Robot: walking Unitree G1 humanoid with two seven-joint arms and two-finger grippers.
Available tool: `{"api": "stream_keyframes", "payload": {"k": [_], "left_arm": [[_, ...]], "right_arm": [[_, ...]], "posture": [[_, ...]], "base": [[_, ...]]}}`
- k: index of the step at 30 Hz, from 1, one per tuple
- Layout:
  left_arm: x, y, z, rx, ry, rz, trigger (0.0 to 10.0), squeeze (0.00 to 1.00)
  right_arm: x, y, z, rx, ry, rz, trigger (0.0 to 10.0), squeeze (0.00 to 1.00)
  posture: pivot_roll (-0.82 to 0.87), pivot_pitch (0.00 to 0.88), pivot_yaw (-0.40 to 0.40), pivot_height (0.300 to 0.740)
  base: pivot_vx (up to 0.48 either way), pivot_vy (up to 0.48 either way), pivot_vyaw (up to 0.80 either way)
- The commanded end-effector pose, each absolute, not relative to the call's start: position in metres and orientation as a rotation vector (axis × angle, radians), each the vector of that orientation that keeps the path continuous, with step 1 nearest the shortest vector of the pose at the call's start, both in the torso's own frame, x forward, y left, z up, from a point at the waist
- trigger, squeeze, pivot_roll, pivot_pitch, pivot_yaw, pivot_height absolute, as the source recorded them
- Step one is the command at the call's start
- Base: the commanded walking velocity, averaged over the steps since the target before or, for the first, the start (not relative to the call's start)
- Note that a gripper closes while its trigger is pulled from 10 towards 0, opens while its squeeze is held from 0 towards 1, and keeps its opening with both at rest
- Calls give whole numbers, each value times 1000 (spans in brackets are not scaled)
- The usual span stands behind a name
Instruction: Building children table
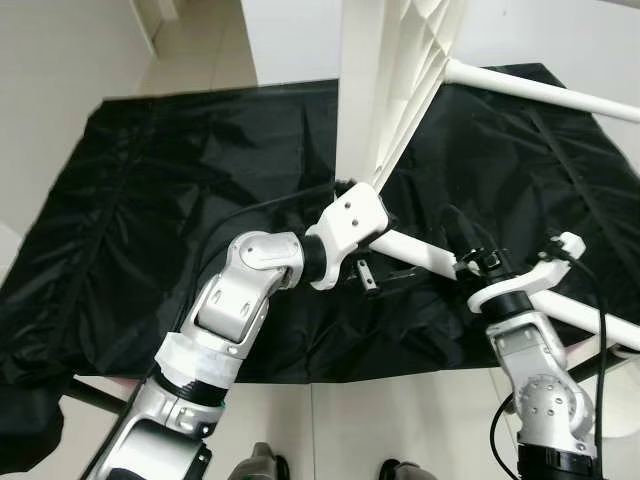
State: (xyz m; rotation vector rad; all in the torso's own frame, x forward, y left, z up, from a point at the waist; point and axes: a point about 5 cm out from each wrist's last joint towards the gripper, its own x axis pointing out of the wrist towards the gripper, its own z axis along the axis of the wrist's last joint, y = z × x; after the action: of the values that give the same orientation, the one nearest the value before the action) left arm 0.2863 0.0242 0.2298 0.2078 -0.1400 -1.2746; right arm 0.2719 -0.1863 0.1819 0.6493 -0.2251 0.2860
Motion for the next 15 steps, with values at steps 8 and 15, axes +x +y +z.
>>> {"api": "stream_keyframes", "payload": {"k": [8,15], "left_arm": [[293,44,222,54,-141,-917,10000,0],[305,65,208,-85,-41,-665,10000,0]], "right_arm": [[285,-175,173,511,-195,249,10000,0],[285,-163,163,410,-178,265,10000,1000]], "posture": [[82,59,30,740],[92,34,28,740]], "base": [[0,0,0],[0,0,0]]}}
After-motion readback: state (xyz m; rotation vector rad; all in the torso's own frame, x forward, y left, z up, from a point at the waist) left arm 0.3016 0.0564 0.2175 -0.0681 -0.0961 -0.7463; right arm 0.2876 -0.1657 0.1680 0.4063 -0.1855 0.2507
